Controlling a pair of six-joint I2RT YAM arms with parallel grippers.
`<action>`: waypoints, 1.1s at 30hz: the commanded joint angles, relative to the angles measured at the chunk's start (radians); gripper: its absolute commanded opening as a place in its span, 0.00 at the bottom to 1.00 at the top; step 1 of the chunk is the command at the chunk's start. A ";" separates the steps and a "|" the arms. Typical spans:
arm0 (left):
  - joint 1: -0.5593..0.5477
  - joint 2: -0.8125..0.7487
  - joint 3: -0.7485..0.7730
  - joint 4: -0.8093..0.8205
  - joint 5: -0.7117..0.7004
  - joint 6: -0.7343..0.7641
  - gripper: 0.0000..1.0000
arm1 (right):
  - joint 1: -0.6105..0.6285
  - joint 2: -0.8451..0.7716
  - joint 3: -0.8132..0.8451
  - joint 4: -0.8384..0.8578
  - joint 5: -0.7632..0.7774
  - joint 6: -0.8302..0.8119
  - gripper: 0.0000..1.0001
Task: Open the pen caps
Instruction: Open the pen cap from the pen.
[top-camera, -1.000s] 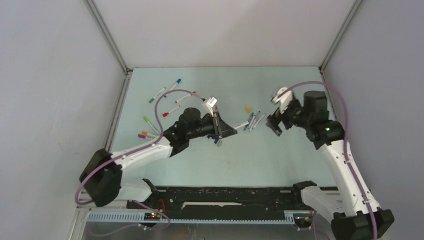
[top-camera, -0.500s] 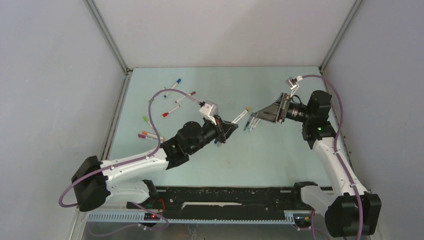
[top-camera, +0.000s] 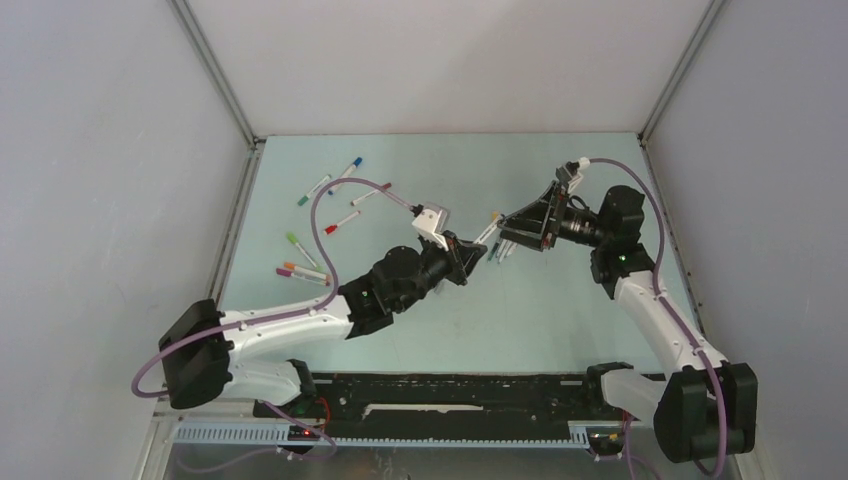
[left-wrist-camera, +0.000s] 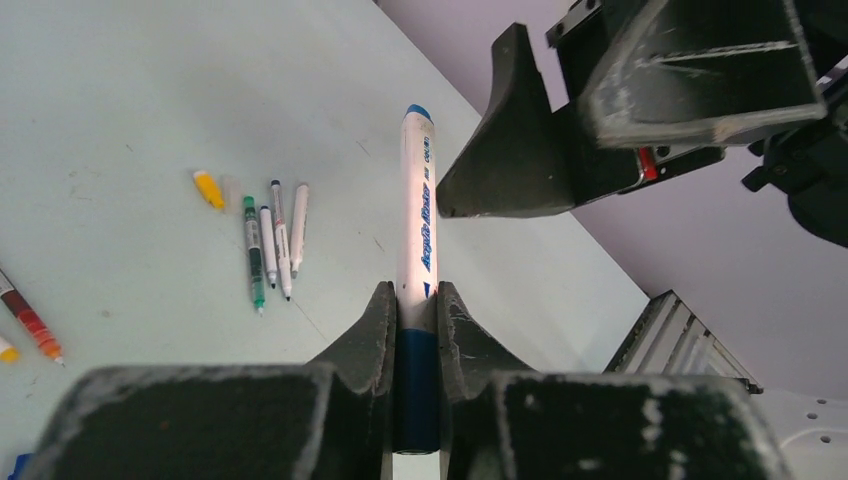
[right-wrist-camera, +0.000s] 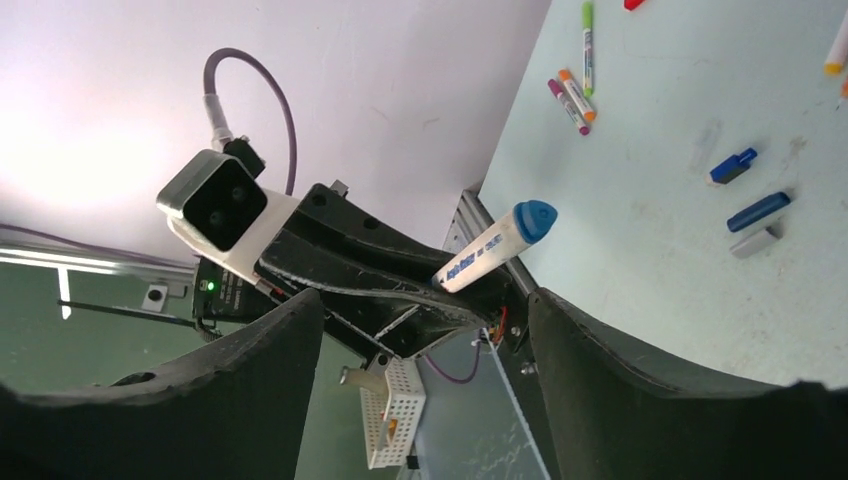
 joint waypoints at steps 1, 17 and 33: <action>-0.022 0.018 0.081 0.063 -0.041 0.021 0.00 | 0.024 0.014 -0.026 0.074 0.026 0.079 0.74; -0.060 0.094 0.143 0.052 -0.013 0.029 0.12 | 0.071 0.039 -0.035 0.221 0.006 0.112 0.00; 0.086 -0.263 -0.134 0.031 0.325 -0.116 1.00 | -0.050 -0.061 -0.034 0.149 -0.165 -0.237 0.00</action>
